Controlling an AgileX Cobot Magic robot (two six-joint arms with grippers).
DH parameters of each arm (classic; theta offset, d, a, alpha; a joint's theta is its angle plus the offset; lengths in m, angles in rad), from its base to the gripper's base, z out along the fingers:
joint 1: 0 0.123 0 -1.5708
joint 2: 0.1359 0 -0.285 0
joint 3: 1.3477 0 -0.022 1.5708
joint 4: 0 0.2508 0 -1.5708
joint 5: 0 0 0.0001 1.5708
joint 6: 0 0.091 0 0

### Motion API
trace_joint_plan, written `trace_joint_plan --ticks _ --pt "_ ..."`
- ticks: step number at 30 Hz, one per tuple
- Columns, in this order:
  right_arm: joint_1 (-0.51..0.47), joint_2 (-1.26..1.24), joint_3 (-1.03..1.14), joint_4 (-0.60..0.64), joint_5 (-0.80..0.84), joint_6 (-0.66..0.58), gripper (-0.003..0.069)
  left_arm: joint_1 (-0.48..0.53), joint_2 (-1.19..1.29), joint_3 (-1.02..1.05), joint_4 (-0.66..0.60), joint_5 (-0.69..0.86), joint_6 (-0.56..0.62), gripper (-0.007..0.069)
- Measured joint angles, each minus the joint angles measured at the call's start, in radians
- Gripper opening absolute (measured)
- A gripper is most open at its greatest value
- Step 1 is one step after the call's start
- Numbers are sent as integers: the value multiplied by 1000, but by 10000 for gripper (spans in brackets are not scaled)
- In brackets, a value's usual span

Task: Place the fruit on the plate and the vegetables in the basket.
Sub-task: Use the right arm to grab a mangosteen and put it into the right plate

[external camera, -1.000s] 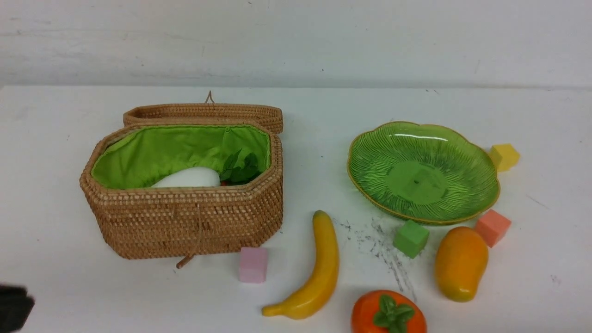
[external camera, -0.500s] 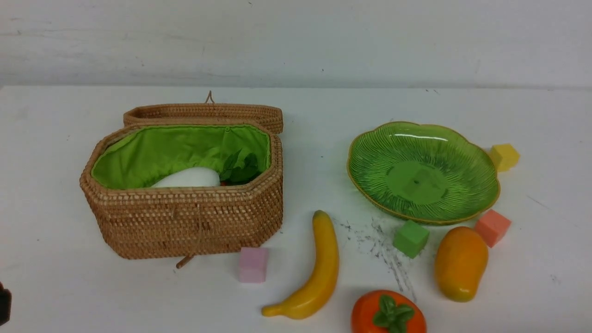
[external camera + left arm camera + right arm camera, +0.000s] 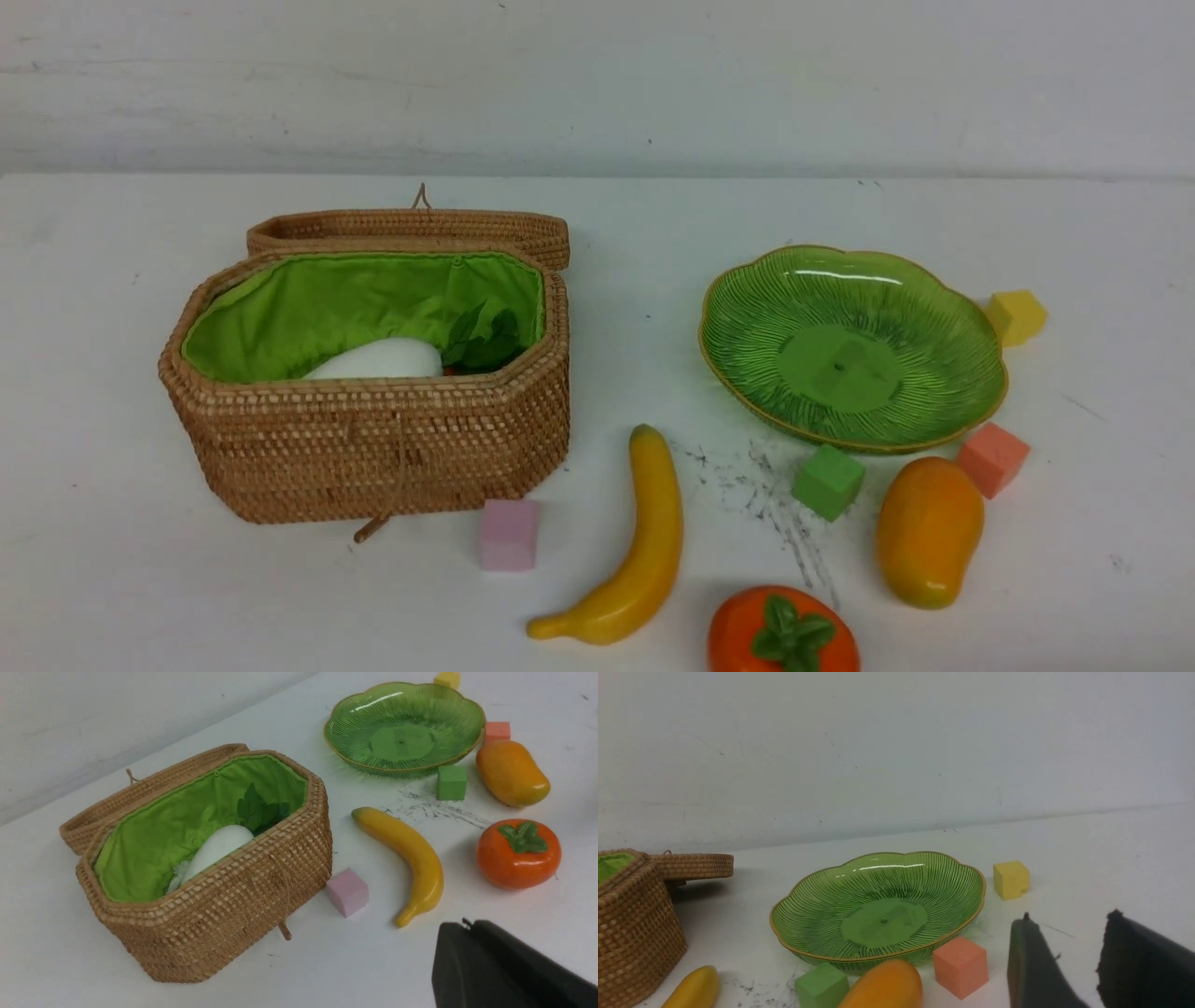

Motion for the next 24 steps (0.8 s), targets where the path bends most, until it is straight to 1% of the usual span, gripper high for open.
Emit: trace_joint_plan --ticks 2,5,6,8,9,10,13,14,15,16,18,20,24 --pt "0 0 0 0 0 0 245 7 -47 46 40 -61 -75 -13" --pt "0 0 0 0 0 0 245 68 -117 171 136 -165 -271 -11" --pt "0 0 0 0 0 0 245 74 -122 181 152 -173 -287 -11" --pt "0 0 0 0 0 0 245 151 -189 334 259 -280 -496 -9" --pt "0 0 0 0 0 0 245 156 -201 347 267 -297 -511 -9" --pt "0 0 0 0 0 0 245 199 -256 460 332 -367 -635 -9" --pt "0 0 0 0 0 0 245 237 -327 605 381 -496 -763 -8" --pt "0 0 0 0 0 0 245 239 -329 625 385 -504 -769 -7" --pt "0 0 0 0 -2 0 245 248 -334 694 398 -570 -802 -6" --pt "0 0 0 0 -1 0 245 252 -334 739 402 -596 -811 -5" --pt "0 0 0 0 -2 0 245 254 -334 779 408 -606 -820 -5" --pt "0 0 0 0 -2 0 245 254 -334 789 413 -594 -820 -3" --pt "0 0 0 0 -1 0 245 254 -334 793 417 -506 -791 -1"
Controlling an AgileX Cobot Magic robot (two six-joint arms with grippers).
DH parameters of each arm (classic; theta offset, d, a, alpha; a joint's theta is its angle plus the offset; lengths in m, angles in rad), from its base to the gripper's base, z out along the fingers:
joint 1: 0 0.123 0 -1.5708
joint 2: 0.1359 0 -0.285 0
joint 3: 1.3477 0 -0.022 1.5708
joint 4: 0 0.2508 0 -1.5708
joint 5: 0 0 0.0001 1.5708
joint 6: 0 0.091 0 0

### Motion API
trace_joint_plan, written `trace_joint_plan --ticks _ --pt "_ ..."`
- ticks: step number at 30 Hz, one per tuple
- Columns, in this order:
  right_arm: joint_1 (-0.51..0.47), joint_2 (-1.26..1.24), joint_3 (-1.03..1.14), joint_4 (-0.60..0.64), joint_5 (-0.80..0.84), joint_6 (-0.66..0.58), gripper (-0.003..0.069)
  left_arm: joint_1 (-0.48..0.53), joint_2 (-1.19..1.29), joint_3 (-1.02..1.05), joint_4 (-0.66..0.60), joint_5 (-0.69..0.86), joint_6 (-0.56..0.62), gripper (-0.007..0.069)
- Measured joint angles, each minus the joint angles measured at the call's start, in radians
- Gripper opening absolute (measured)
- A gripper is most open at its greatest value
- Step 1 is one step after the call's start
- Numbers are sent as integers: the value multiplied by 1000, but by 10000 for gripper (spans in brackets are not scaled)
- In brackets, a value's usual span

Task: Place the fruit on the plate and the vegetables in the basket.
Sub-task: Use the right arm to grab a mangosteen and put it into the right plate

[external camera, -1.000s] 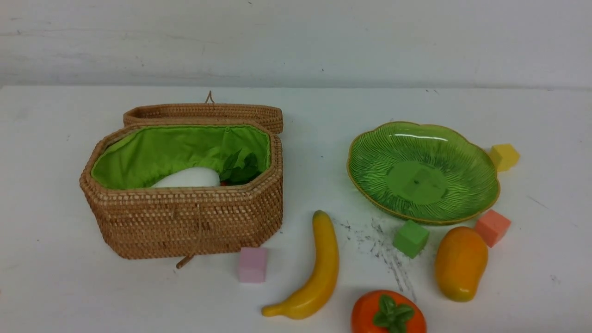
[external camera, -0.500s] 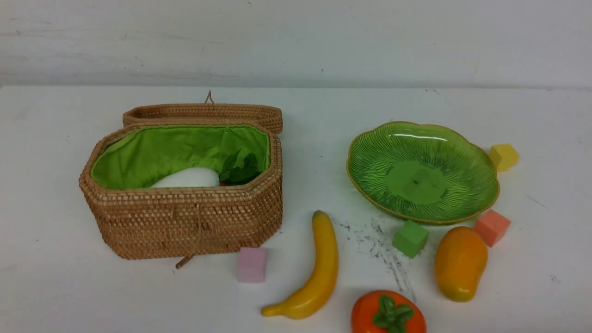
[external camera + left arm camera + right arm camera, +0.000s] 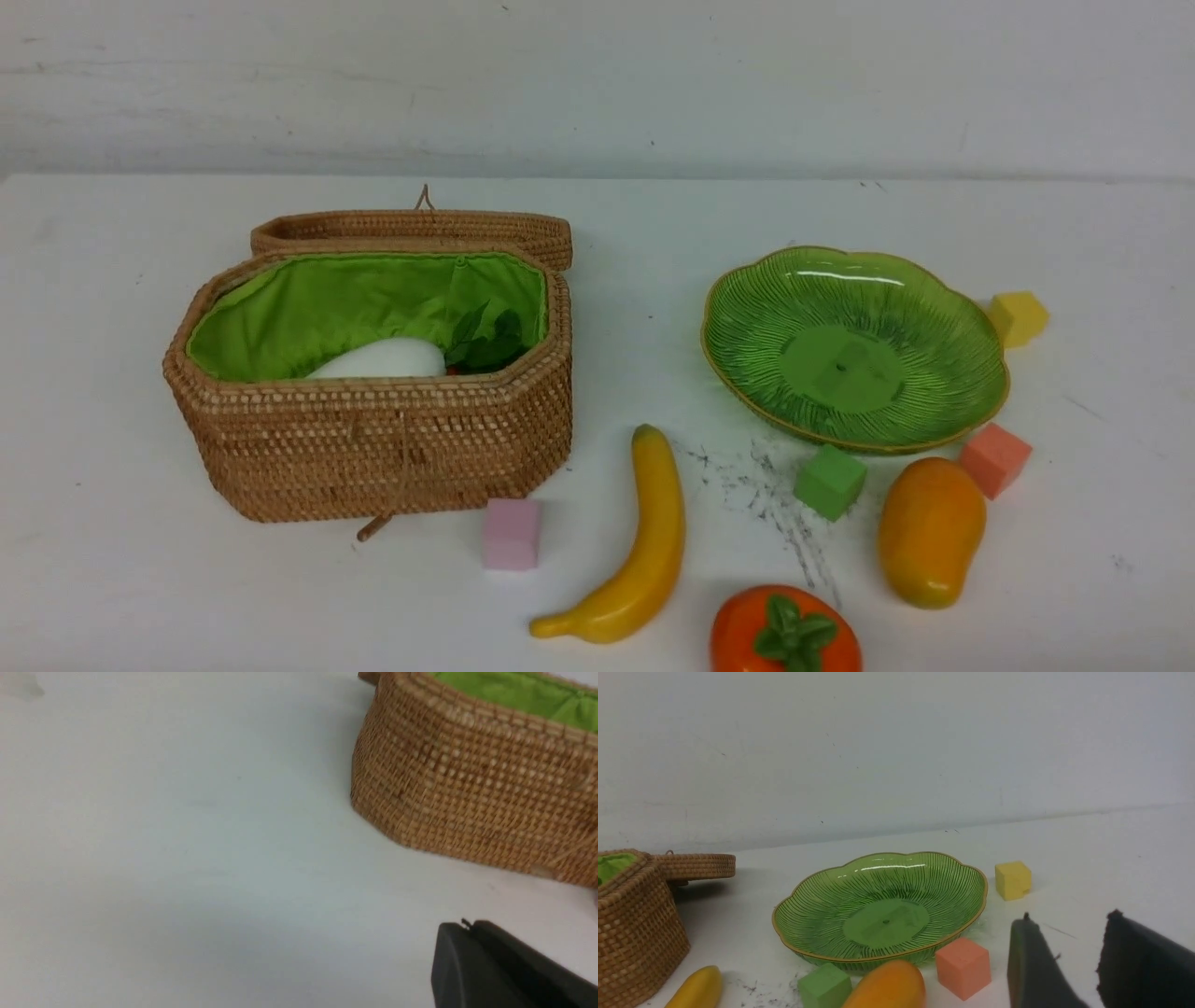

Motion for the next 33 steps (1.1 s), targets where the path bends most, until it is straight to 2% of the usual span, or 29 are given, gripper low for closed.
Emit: trace_joint_plan --ticks 4,33 --pt "0 0 0 0 1 0 245 0 0 1 1 21 30 1" --pt "0 0 0 0 1 -3 245 0 0 1 4 20 31 15"
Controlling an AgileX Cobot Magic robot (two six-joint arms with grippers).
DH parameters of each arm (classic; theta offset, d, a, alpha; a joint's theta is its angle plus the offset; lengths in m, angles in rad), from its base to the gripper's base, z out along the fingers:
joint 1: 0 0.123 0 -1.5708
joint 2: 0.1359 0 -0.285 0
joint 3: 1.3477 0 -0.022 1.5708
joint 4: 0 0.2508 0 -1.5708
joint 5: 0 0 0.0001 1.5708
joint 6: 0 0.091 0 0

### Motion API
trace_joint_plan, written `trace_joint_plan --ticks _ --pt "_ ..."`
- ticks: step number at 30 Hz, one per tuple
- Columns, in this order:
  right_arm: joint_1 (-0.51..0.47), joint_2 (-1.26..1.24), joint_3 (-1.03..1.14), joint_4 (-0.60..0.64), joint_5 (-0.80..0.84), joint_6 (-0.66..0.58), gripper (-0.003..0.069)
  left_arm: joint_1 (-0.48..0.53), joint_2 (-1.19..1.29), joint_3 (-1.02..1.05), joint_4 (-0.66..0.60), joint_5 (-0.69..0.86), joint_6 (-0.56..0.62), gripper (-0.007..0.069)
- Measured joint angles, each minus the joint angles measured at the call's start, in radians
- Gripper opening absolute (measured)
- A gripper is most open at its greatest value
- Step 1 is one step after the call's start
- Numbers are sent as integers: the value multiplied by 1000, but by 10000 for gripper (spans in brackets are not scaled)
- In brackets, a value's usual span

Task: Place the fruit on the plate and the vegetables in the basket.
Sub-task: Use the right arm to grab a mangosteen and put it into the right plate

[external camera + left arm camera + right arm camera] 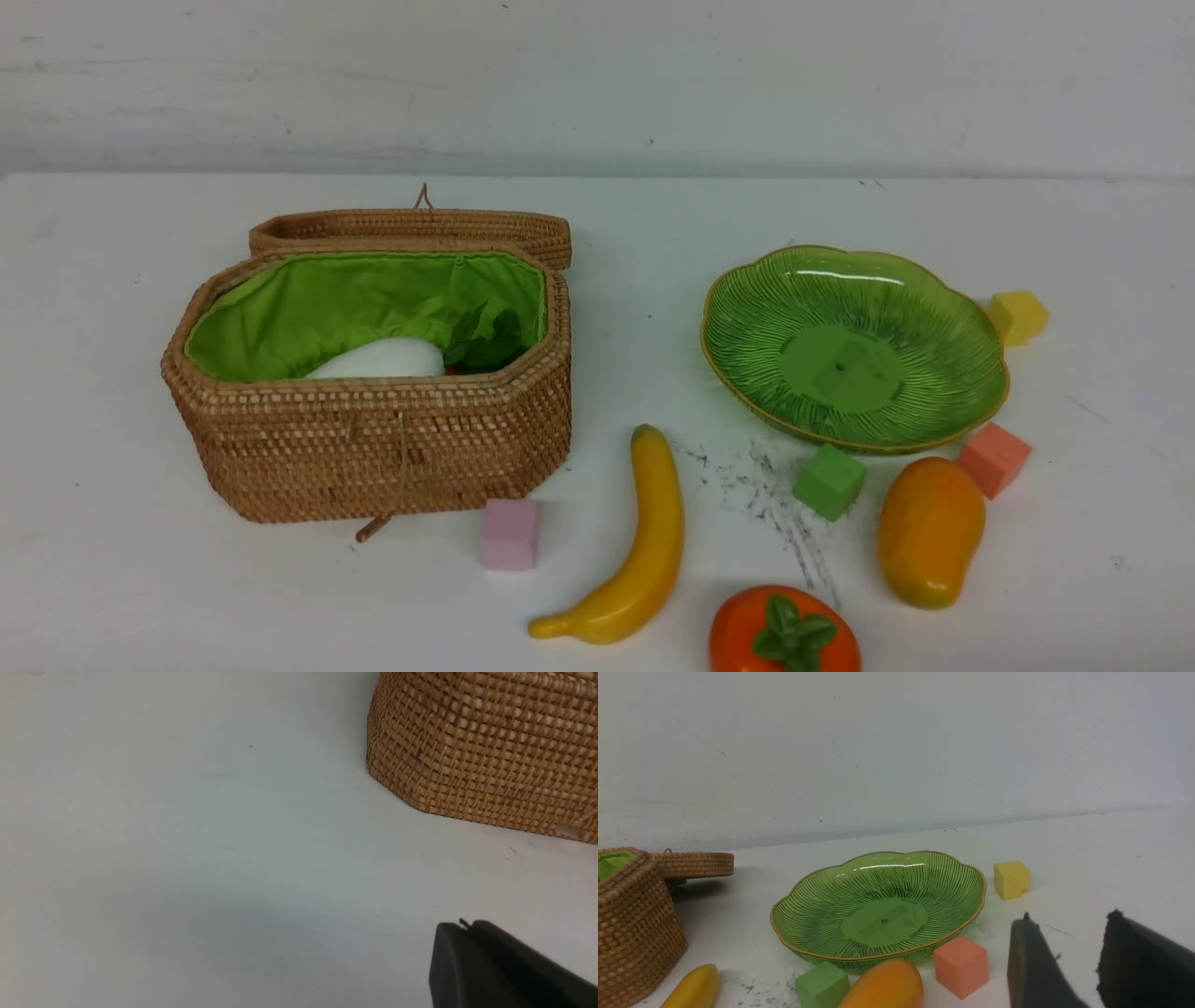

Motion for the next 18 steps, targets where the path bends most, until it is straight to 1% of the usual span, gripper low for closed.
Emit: trace_joint_plan --ticks 15,18 --pt "0 0 0 22 -1 7 245 0 0 0 0 0 0 29" --pt "0 0 0 37 -38 22 245 0 0 0 0 0 0 32"
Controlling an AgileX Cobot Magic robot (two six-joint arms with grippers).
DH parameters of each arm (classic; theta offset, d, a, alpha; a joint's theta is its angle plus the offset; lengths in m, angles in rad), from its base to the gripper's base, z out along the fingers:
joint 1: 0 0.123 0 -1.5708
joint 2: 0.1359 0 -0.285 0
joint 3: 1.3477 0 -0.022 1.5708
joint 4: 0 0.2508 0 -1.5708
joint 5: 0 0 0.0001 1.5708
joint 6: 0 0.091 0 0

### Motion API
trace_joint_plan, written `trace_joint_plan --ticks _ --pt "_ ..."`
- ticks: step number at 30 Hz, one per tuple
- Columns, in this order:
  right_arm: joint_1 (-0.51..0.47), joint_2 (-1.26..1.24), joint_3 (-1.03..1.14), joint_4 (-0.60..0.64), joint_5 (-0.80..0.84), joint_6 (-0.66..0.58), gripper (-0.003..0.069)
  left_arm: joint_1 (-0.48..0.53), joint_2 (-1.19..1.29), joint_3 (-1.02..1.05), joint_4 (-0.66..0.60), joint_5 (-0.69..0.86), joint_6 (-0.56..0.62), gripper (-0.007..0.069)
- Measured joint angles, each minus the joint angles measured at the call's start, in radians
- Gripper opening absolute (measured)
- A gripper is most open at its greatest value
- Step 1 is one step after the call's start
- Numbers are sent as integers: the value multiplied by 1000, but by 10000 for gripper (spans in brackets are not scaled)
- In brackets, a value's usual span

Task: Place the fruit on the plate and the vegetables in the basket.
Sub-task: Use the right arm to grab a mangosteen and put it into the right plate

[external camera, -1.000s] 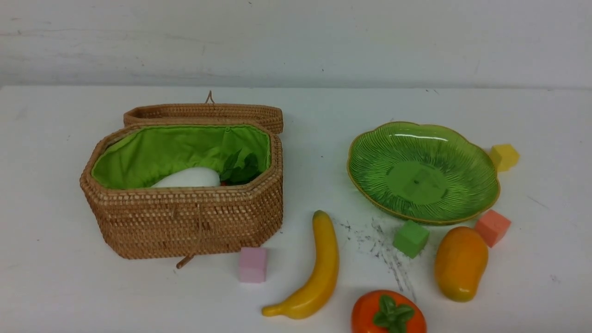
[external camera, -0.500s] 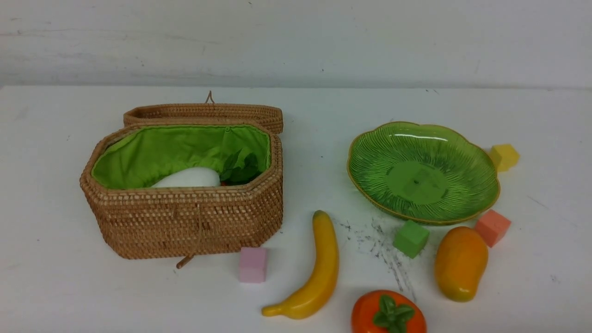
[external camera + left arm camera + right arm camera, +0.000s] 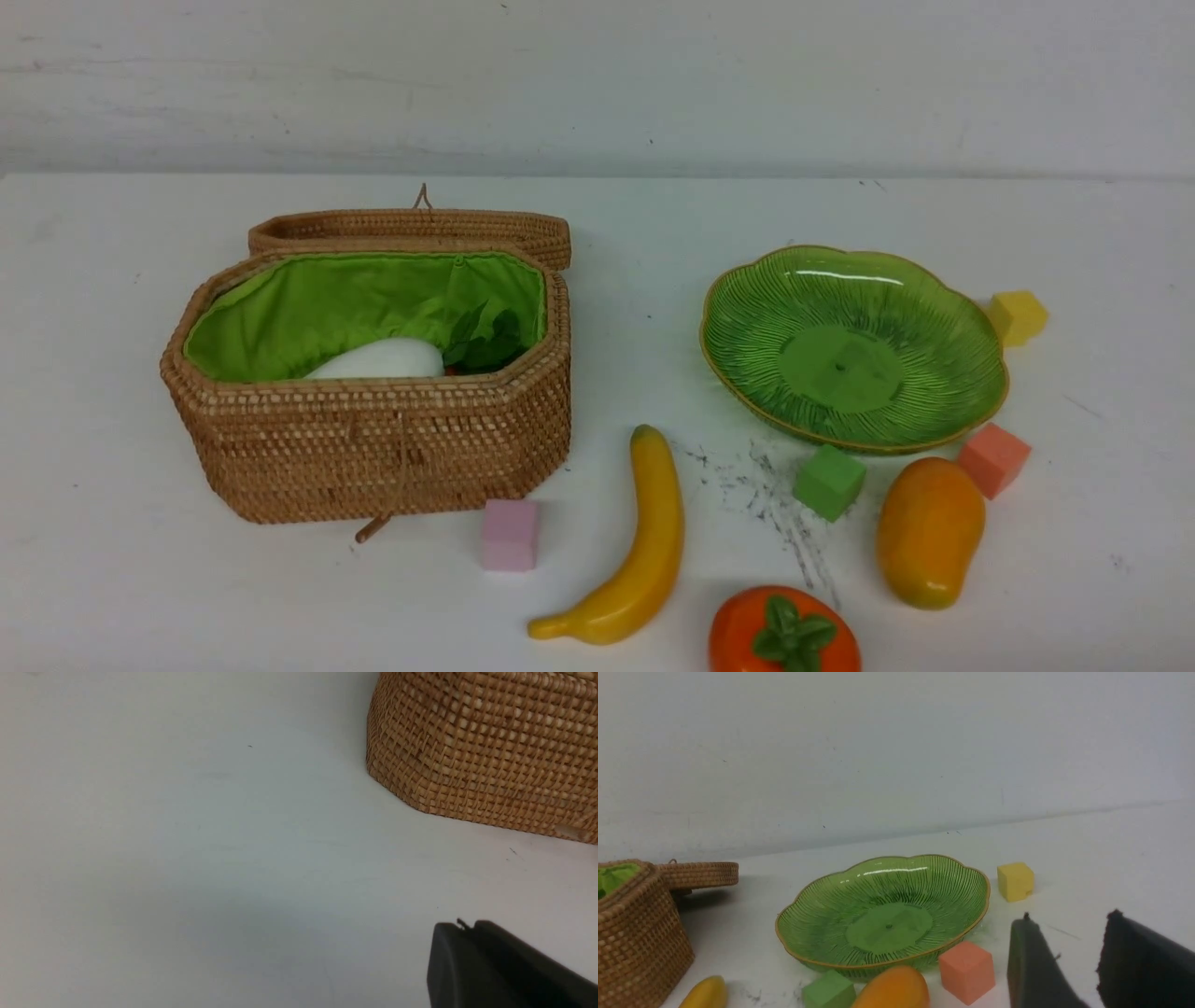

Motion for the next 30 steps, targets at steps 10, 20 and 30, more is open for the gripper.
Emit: trace_joint_plan --ticks 10,20,30 --pt "0 4 -148 108 -132 170 245 0 0 0 0 0 0 40" --pt "0 332 -563 97 280 162 245 0 0 0 0 0 0 51" --pt "0 647 -600 135 403 170 245 0 0 0 0 -1 0 57"
